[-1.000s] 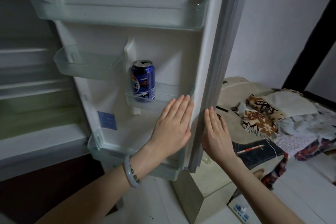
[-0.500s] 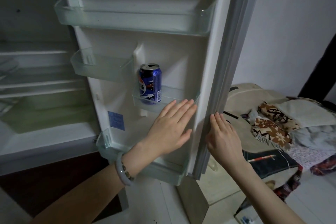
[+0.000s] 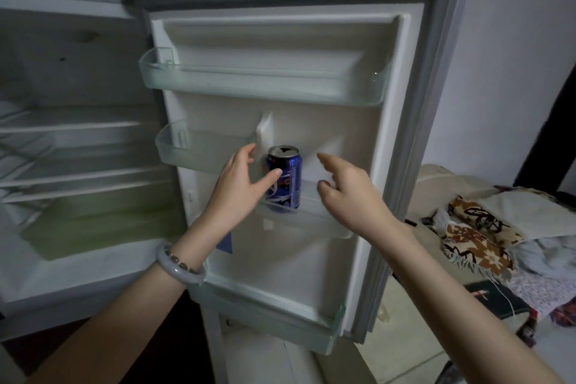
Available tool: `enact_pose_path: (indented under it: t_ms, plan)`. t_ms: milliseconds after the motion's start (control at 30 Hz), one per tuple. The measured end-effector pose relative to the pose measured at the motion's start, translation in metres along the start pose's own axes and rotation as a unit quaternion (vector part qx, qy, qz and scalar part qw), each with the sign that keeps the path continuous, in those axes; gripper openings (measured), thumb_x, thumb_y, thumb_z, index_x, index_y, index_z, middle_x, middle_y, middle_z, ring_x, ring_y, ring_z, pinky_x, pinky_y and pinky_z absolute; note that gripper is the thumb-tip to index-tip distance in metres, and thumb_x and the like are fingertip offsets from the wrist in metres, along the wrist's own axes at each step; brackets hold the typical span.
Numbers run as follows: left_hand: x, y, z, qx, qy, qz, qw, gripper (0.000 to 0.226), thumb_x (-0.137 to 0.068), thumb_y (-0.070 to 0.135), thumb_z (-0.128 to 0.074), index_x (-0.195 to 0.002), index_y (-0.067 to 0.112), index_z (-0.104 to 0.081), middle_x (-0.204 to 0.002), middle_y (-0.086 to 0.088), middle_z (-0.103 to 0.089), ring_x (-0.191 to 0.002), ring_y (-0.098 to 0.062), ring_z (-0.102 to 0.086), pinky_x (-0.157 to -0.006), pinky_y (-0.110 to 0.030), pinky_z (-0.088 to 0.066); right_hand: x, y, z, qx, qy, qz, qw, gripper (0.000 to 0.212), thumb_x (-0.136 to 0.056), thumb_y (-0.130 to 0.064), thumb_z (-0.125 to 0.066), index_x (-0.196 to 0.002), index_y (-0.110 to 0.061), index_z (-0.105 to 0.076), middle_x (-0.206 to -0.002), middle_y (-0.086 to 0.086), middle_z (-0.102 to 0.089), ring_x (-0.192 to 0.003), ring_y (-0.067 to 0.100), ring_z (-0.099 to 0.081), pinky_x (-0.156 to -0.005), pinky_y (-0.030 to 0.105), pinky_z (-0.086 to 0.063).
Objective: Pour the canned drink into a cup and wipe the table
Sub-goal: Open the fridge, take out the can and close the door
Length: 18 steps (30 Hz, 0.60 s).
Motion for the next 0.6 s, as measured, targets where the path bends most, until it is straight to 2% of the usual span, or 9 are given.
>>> enact_pose_path:
  t_ms: [133, 200, 300, 367, 433, 500, 600]
  plan:
    - [-0.008, 0.005, -0.012, -0.011, -0.022, 0.014, 1.0, 0.081, -0.076, 0.042, -0.072, -0.138, 0.005, -0.034, -0.138, -0.011, -0.047, -0.123, -0.024, -0.048, -0.102, -0.036, -0.04, -0.028, 0.002, -0.025, -0.073, -0.108, -0.116, 0.985, 0.04, -0.087, -0.009, -0.047, -0.125, 0.001, -0.05, -0.124, 0.019, -0.058, -0.115, 0.032, -0.053, -0.096, 0.037, -0.041]
    - [-0.013, 0.007, -0.018, -0.02, -0.031, 0.026, 0.999, 0.07, -0.074, 0.041, -0.075, -0.128, 0.006, -0.045, -0.125, -0.01, -0.057, -0.113, -0.025, -0.054, -0.089, -0.03, -0.043, -0.038, 0.013, -0.036, -0.13, -0.138, -0.177, 0.966, 0.036, -0.087, -0.005, -0.047, -0.12, 0.005, -0.054, -0.114, 0.02, -0.06, -0.105, 0.029, -0.057, -0.096, 0.041, -0.044]
    - [-0.019, 0.004, -0.027, -0.006, -0.046, 0.066, 0.997, 0.059, -0.07, 0.044, -0.077, -0.113, 0.011, -0.052, -0.108, -0.005, -0.064, -0.1, -0.023, -0.059, -0.075, -0.027, -0.042, -0.047, 0.03, -0.049, -0.177, -0.163, -0.234, 0.942, 0.034, -0.084, 0.002, -0.044, -0.115, 0.001, -0.058, -0.112, 0.017, -0.061, -0.103, 0.024, -0.056, -0.089, 0.033, -0.048]
    - [-0.021, 0.002, -0.031, -0.009, -0.043, 0.079, 0.996, 0.062, -0.067, 0.045, -0.078, -0.112, 0.011, -0.052, -0.11, -0.005, -0.064, -0.101, -0.024, -0.059, -0.074, -0.027, -0.041, -0.049, 0.039, -0.056, -0.201, -0.172, -0.252, 0.931, 0.036, -0.083, 0.004, -0.043, -0.114, -0.002, -0.059, -0.113, 0.015, -0.062, -0.103, 0.022, -0.056, -0.084, 0.029, -0.048]
    - [-0.022, 0.005, -0.032, -0.037, -0.032, 0.076, 0.996, 0.064, -0.066, 0.046, -0.078, -0.112, 0.01, -0.051, -0.112, -0.008, -0.064, -0.103, -0.027, -0.059, -0.073, -0.027, -0.04, -0.049, 0.043, -0.06, -0.224, -0.175, -0.261, 0.923, 0.036, -0.082, 0.006, -0.042, -0.113, -0.002, -0.06, -0.106, 0.012, -0.063, -0.1, 0.02, -0.056, -0.082, 0.027, -0.047]
    - [-0.022, 0.008, -0.031, -0.068, -0.021, 0.066, 0.995, 0.065, -0.066, 0.048, -0.077, -0.111, 0.009, -0.051, -0.112, -0.01, -0.064, -0.104, -0.029, -0.059, -0.073, -0.03, -0.041, -0.048, 0.045, -0.061, -0.247, -0.175, -0.263, 0.916, 0.038, -0.082, 0.007, -0.041, -0.115, -0.001, -0.059, -0.105, 0.012, -0.063, -0.102, 0.02, -0.056, -0.087, 0.028, -0.046]
    - [-0.021, 0.012, -0.031, -0.083, -0.013, 0.053, 0.995, 0.064, -0.067, 0.05, -0.075, -0.112, 0.011, -0.05, -0.113, -0.009, -0.064, -0.104, -0.03, -0.059, -0.072, -0.03, -0.041, -0.044, 0.044, -0.059, -0.268, -0.189, -0.249, 0.911, 0.04, -0.085, 0.008, -0.04, -0.119, -0.002, -0.057, -0.122, 0.016, -0.061, -0.118, 0.024, -0.054, -0.099, 0.031, -0.043]
Point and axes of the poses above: each hand's wrist, its own x-axis away from the middle knuckle, its own z-axis out of the back of the hand, y = z × x, the point moved 5 cm from there along -x, towards the middle knuckle
